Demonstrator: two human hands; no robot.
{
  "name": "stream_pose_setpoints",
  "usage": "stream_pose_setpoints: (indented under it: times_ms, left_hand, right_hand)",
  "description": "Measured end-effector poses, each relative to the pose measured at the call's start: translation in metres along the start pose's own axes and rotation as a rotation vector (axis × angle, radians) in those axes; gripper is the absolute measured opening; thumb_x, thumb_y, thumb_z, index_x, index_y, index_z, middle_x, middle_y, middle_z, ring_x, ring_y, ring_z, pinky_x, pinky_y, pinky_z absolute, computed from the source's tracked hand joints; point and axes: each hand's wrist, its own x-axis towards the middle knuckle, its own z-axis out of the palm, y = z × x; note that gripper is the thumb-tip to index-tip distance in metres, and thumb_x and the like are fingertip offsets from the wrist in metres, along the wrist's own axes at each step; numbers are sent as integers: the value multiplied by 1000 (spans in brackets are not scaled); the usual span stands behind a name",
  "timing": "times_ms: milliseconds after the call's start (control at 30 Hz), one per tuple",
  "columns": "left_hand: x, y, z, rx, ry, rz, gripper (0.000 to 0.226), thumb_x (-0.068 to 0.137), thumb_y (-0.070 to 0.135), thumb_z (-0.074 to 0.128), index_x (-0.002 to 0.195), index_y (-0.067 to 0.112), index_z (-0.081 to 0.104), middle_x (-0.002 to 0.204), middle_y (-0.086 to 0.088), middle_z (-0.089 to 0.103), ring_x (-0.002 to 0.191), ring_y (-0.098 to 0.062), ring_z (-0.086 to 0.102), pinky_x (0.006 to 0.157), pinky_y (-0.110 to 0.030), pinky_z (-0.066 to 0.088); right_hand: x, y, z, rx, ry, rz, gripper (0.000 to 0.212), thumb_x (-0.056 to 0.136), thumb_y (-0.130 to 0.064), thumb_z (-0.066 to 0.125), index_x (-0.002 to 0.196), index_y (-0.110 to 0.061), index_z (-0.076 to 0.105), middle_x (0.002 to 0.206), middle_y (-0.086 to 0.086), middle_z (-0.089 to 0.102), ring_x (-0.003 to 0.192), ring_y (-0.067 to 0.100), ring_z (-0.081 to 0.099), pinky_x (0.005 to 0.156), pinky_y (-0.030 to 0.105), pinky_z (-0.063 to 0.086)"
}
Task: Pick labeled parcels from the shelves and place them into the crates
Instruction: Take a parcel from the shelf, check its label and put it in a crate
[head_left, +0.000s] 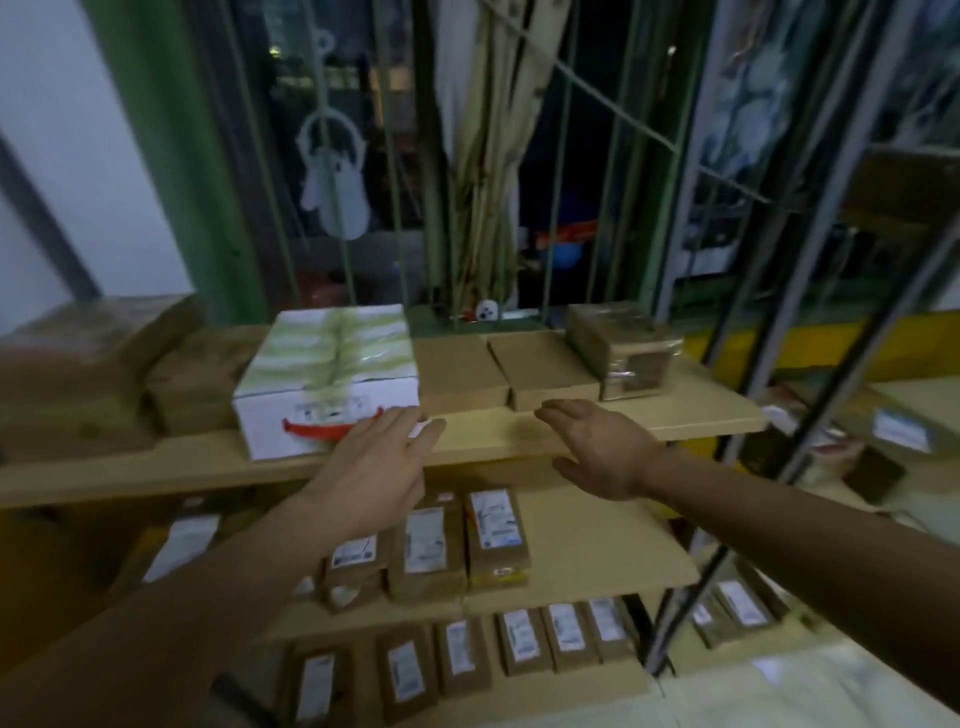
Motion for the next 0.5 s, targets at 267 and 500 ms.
stream_pose_setpoints:
  times_ms: [267,500]
  left_hand:
    - [102,12,-26,60,48,231,61,92,34,52,149,14,45,150,-17,45,134,-35,46,102,-45,46]
    - [178,44,-22,-169,-63,104,65,103,46,38,160,20,19,164,-7,19,150,-25,22,119,-43,27]
  right_hand:
    - [-28,71,-27,-52,51,215,69,99,-41,54,158,-19,25,164,5,26,146,27,35,109,43,44]
    - [-28,139,-20,28,131,303,69,98,-43,56,156,-25,24,165,6,21,147,29,31,114,43,40]
